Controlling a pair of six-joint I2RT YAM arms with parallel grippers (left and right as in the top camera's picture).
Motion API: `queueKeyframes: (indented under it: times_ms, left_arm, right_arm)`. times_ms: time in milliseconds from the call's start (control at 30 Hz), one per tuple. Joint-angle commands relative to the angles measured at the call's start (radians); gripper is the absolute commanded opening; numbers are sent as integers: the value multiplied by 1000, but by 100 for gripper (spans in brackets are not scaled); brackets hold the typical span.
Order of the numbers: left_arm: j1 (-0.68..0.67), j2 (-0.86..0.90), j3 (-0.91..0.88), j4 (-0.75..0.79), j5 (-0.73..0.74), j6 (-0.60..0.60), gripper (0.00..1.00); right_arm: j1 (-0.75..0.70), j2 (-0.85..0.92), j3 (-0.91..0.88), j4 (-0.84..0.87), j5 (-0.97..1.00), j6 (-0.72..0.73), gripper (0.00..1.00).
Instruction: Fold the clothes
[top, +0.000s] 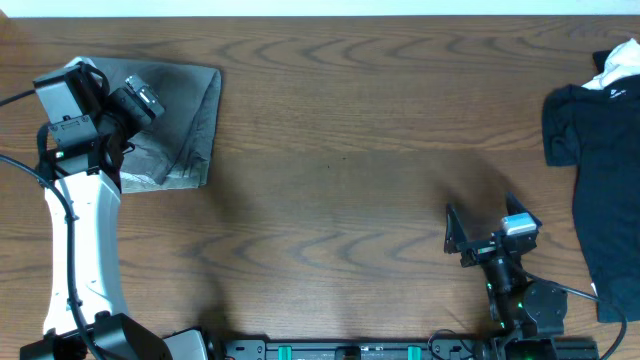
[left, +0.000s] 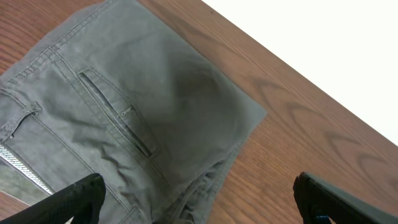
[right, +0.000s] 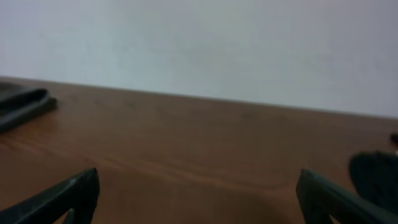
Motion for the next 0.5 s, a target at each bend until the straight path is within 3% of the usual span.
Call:
queueKeyframes:
  times_ms: [0,467]
  left_arm:
    - [3,5,13,-2,2,-1,98]
    - [3,5,13,-2,2,-1,98]
  right_arm:
    - [-1,-7,-2,-45,39,6,99]
    - [-1,-7,-2,-53,57,-4,99]
